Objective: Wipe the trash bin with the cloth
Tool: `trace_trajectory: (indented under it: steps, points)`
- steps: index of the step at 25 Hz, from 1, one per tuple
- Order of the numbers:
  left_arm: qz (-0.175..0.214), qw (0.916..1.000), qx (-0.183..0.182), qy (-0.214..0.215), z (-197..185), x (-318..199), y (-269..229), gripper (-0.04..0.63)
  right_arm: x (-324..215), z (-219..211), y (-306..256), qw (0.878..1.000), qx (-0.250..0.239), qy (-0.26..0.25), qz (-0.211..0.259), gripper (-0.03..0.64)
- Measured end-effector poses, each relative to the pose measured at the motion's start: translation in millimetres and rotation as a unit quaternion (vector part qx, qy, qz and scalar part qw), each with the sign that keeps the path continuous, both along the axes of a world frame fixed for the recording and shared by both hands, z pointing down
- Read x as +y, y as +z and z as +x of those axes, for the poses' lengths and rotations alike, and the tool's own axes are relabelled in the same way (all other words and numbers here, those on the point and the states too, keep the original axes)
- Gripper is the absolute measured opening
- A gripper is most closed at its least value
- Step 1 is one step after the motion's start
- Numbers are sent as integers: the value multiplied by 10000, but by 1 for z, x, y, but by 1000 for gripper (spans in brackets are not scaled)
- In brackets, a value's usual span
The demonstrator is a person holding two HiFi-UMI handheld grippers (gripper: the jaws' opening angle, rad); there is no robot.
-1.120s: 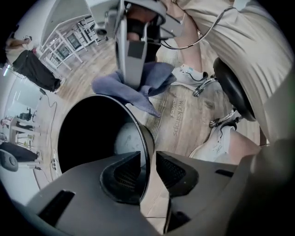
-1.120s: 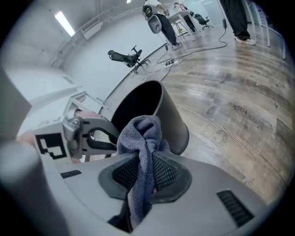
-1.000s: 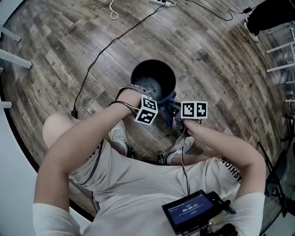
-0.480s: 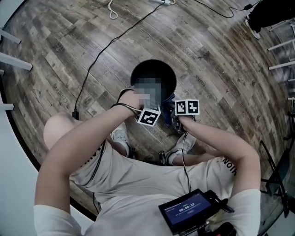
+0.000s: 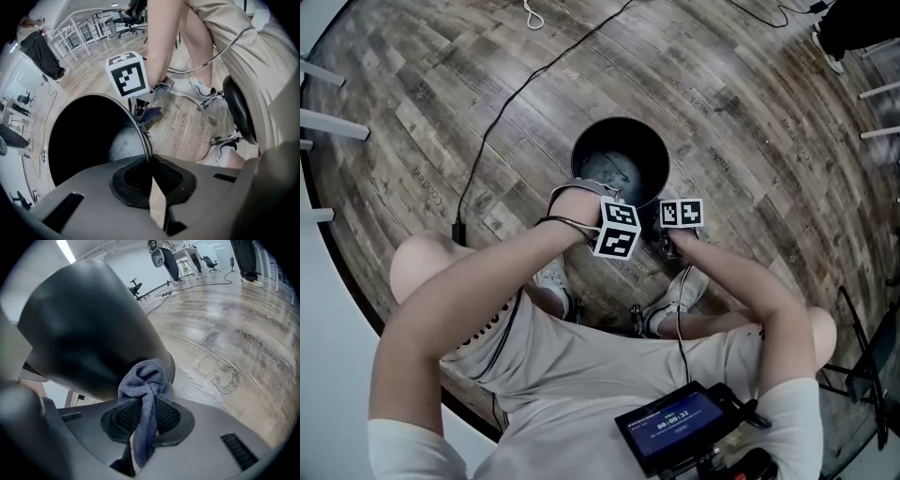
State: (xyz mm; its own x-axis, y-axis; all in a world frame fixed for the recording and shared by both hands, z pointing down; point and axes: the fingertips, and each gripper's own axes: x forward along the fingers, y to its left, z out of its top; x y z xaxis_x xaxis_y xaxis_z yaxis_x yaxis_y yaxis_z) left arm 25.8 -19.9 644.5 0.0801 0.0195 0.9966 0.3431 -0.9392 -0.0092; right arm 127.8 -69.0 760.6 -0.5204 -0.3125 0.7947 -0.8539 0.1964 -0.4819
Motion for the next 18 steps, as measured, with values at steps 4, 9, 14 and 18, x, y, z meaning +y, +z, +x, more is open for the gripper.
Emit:
trace_trajectory:
  steps: [4, 9, 14, 18]
  points:
    - [0, 9992, 176, -364, 12, 0, -1, 21, -2, 3, 38, 9998, -53, 128, -140, 60]
    - [-7, 9974, 344, -633, 20, -4, -3, 23, -10, 6, 65, 9999, 93, 116, 57, 60]
    - [-44, 9971, 498, -582, 22, -1, -5, 23, -6, 8, 41, 9992, 223, 201, -253, 60]
    - [86, 9994, 286, -189, 12, 1, -5, 129, -2, 9, -1, 9987, 94, 284, -423, 60]
